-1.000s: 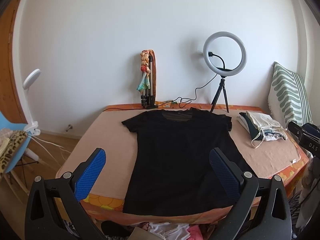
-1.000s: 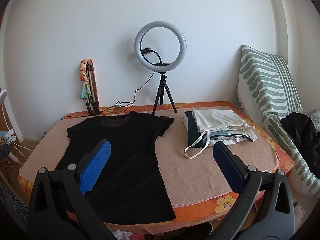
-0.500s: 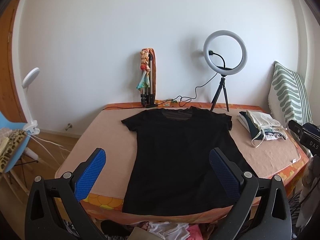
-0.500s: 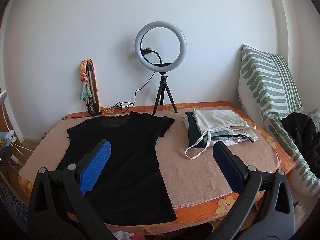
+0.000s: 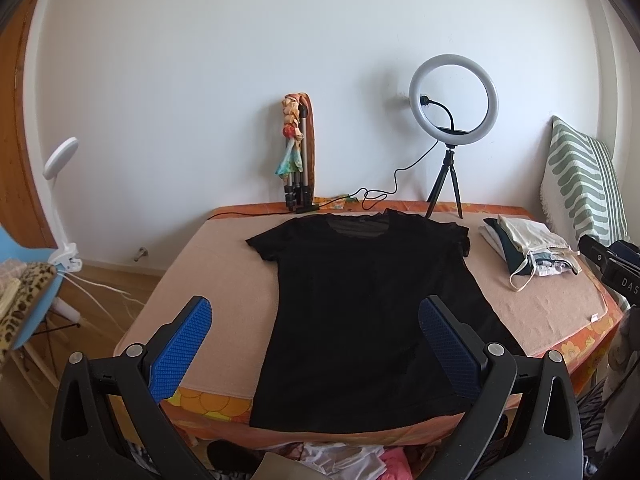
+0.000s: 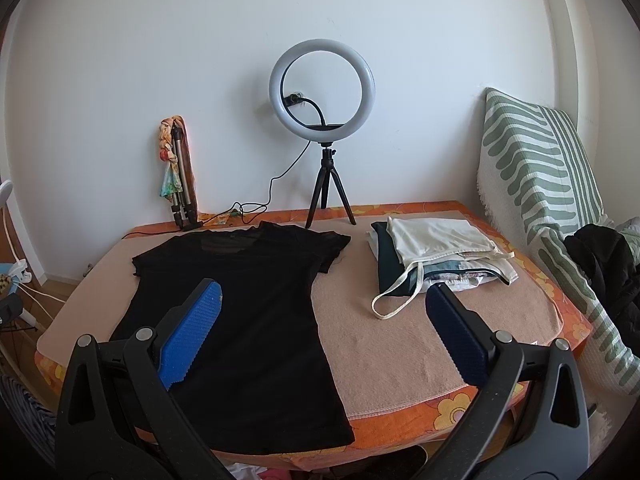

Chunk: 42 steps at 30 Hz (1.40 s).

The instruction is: Fold small clothes

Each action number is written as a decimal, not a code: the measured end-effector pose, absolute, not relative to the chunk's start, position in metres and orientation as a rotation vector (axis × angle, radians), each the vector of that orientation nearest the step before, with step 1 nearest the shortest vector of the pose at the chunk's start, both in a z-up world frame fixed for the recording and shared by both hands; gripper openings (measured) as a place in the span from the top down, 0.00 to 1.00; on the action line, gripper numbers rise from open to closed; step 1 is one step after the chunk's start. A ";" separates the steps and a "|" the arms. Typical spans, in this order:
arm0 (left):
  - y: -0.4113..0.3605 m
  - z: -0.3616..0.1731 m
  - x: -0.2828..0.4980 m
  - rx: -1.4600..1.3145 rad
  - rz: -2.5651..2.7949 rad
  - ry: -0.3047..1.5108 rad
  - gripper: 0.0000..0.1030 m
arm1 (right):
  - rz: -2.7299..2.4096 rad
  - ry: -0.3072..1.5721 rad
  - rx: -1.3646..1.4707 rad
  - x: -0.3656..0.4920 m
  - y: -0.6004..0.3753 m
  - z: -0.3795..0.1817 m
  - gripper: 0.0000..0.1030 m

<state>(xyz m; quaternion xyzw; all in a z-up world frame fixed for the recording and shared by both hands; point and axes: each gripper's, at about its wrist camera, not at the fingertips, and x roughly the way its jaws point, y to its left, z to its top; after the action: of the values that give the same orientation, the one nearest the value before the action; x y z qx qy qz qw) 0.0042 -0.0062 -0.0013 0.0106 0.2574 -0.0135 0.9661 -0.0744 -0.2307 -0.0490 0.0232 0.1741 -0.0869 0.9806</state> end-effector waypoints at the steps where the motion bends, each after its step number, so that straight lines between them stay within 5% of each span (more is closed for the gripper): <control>1: -0.006 -0.002 0.005 0.023 -0.024 0.521 0.00 | -0.175 0.351 0.045 -0.074 -0.231 -0.049 0.00; 38: 0.049 -0.065 0.065 -0.019 0.021 0.742 0.00 | 0.054 0.474 0.018 0.072 -0.162 -0.037 0.00; 42: 0.061 -0.080 0.067 -0.089 -0.026 0.787 0.10 | 0.089 0.509 0.010 0.098 -0.148 -0.034 0.00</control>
<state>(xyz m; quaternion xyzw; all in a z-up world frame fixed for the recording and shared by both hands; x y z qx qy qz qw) 0.0673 0.0607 -0.0797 -0.0435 0.3834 -0.0127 0.9225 0.0984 -0.1484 -0.0344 0.0048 0.2516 0.0441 0.9668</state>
